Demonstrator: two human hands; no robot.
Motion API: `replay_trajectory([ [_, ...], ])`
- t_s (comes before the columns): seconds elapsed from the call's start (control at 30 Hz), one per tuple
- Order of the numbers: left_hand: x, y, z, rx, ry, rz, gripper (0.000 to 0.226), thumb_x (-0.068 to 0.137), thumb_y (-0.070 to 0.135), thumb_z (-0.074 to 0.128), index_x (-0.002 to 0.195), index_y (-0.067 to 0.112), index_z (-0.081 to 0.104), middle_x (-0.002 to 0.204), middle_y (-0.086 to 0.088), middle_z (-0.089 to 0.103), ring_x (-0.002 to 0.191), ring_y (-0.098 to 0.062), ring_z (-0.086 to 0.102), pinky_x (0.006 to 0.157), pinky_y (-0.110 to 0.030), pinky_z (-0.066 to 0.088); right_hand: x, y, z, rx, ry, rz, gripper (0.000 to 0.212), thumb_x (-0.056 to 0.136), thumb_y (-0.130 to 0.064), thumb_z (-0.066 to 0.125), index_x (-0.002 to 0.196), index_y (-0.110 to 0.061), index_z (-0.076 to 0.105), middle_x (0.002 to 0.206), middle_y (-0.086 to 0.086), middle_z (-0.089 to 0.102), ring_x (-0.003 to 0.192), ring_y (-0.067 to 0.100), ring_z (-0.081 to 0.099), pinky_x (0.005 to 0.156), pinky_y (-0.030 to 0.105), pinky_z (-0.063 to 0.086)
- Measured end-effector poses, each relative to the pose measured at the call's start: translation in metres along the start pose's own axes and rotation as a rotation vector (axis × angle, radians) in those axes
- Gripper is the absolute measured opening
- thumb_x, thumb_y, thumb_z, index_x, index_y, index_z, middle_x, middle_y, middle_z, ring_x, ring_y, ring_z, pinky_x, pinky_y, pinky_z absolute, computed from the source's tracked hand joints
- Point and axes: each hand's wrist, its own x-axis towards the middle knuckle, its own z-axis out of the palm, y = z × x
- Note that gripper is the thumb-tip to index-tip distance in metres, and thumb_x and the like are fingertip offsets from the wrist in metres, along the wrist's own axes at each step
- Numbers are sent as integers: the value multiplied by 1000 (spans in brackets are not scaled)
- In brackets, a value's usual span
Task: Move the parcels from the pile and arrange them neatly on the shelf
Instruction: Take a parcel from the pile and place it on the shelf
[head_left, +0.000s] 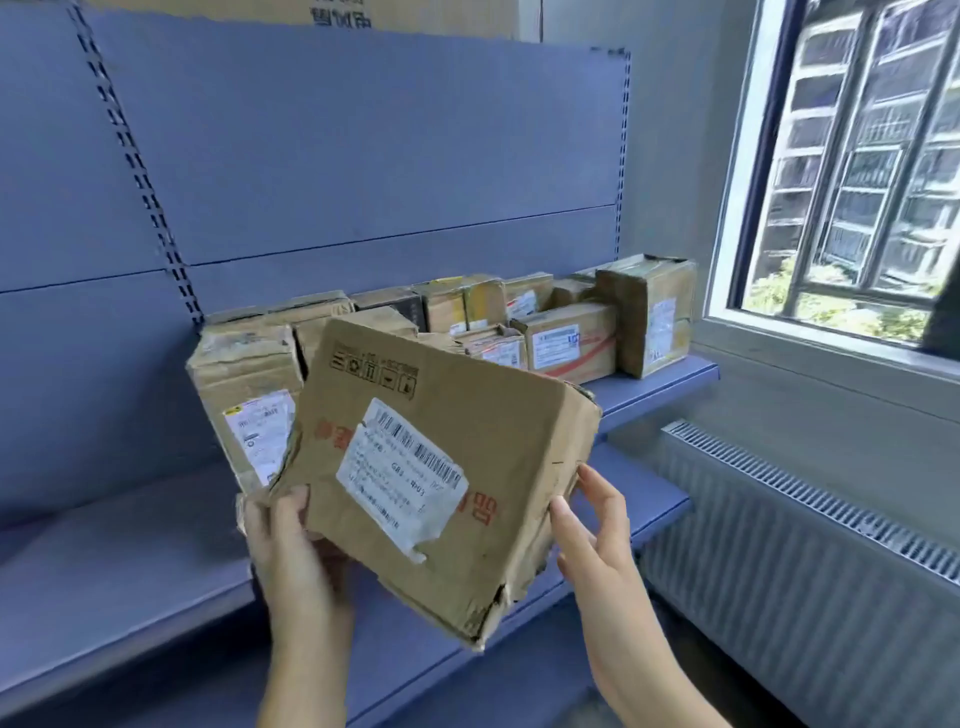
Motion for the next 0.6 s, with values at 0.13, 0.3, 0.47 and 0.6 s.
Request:
replay_trajectory([
  [0.13,-35,-13,46,63,-32,-40,22,93,13,50,75,25,47,69,8,64,61,-10,58,58,-29,39,31,-21,-33,-25,15,30,47,92,-46,52,132,-22,43,139,-6,41,114,13,42,86,30,40],
  [0.3,-30,-13,75,92,-84,8,26,94,1,46,75,19,42,70,5,56,59,-8,52,49,-19,41,45,-38,-31,16,-74,-113,110,55,-62,71,150,-32,24,145,-11,46,121,6,51,85,18,50],
  [0.47,-1,-6,89,317,-302,98,15,95,11,50,83,20,47,82,8,57,72,0,54,71,-25,37,67,-50,-24,37,-105,-294,84,72,-62,66,145,-47,26,138,-22,51,125,2,51,108,40,39],
  [0.6,41,17,93,449,-416,174,22,92,49,52,92,27,54,90,23,61,85,14,56,82,-22,40,116,-67,-4,21,-168,-273,92,63,-86,55,143,-45,34,143,-16,49,133,10,46,112,51,33],
])
